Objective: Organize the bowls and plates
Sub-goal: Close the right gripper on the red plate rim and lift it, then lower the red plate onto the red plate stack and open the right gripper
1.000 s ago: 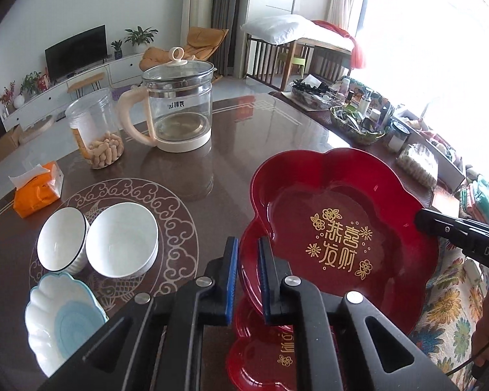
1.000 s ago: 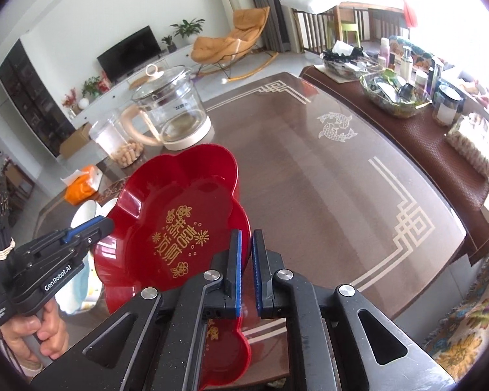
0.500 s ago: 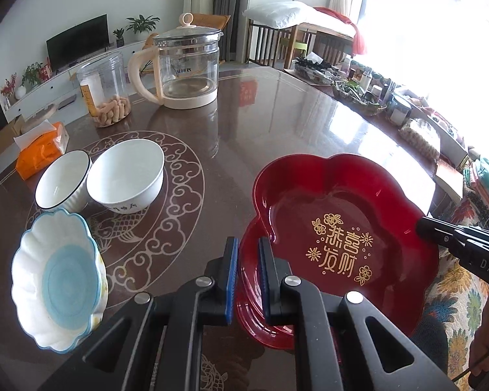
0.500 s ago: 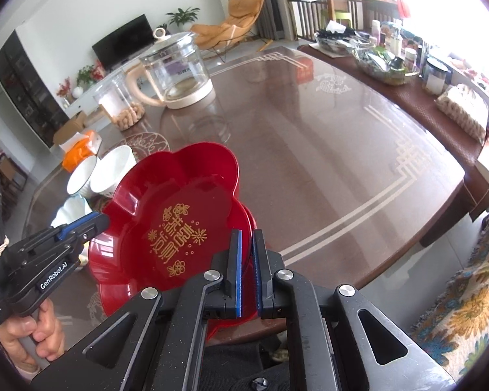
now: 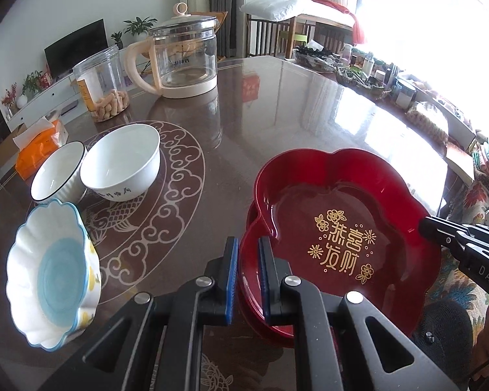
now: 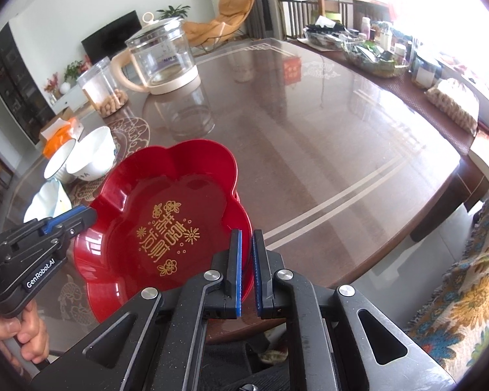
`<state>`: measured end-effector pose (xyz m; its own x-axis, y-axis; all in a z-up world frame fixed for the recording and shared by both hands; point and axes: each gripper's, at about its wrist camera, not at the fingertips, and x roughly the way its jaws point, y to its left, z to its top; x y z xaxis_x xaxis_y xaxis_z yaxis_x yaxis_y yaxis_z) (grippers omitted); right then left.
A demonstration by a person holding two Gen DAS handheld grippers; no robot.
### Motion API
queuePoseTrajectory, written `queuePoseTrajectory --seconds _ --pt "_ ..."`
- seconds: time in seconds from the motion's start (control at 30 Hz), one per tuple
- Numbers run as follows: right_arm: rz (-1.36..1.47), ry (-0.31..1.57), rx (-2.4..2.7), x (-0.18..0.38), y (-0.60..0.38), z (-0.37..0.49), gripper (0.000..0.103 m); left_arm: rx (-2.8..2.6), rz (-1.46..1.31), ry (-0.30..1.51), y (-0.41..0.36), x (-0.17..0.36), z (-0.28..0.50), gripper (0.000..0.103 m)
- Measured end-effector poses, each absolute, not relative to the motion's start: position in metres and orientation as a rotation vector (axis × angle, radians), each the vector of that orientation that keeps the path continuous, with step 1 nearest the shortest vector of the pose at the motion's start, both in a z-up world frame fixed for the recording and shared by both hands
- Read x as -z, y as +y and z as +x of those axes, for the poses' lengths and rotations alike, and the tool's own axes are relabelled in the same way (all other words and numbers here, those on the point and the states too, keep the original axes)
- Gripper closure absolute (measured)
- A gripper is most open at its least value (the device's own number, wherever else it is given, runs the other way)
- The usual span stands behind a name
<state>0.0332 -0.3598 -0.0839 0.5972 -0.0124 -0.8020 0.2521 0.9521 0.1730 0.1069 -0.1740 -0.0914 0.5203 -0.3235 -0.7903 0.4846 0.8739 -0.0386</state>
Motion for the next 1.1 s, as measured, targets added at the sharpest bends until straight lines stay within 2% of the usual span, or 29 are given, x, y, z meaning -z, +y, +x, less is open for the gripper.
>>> queuePoseTrajectory --seconds 0.3,0.43,0.47,0.53,0.57,0.7,0.73,0.77,0.8,0.83,0.87,0.9,1.0,1.1 --pt "0.297 0.934 0.154 0.098 -0.358 0.028 0.094 0.487 0.248 0.895 -0.174 0.101 0.101 0.091" --pt "0.277 0.926 0.155 0.099 -0.356 0.027 0.089 0.462 0.282 0.854 -0.176 0.099 0.097 0.091" --pt "0.267 0.92 0.159 0.098 -0.356 0.027 0.086 0.46 0.285 0.851 -0.176 0.098 0.097 0.09" --pt "0.255 0.896 0.157 0.096 -0.356 0.024 0.052 0.457 0.277 0.862 -0.175 0.094 0.099 0.09" --pt "0.251 0.875 0.161 0.093 -0.355 0.023 0.046 0.453 0.264 0.868 -0.173 0.09 0.101 0.09" --pt "0.245 0.783 0.168 0.068 -0.353 0.013 0.045 0.447 0.149 0.837 -0.152 0.06 0.095 0.087" --pt "0.241 0.743 0.177 0.056 -0.35 0.008 0.045 0.447 0.112 0.817 -0.144 0.051 0.09 0.077" --pt "0.23 0.698 0.181 0.043 -0.346 0.001 0.045 0.444 0.073 0.8 -0.135 0.043 0.084 0.051" --pt "0.214 0.653 0.186 0.03 -0.339 -0.007 0.045 0.434 0.027 0.774 -0.124 0.035 0.077 0.036" --pt "0.198 0.605 0.194 0.016 -0.331 -0.016 0.042 0.412 -0.021 0.735 -0.112 0.028 0.067 0.012" --pt "0.189 0.559 0.2 0.004 -0.322 -0.026 0.038 0.386 -0.06 0.692 -0.099 0.023 0.056 0.006" --pt "0.188 0.515 0.207 -0.005 -0.313 -0.036 0.032 0.366 -0.075 0.665 -0.088 0.02 0.045 0.006" --pt "0.219 0.407 0.206 -0.015 -0.281 -0.066 0.031 0.347 -0.058 0.675 -0.065 0.024 0.021 0.006" --pt "0.217 0.334 0.194 -0.001 -0.241 -0.088 0.03 0.3 0.003 0.707 -0.051 0.035 0.007 0.005"
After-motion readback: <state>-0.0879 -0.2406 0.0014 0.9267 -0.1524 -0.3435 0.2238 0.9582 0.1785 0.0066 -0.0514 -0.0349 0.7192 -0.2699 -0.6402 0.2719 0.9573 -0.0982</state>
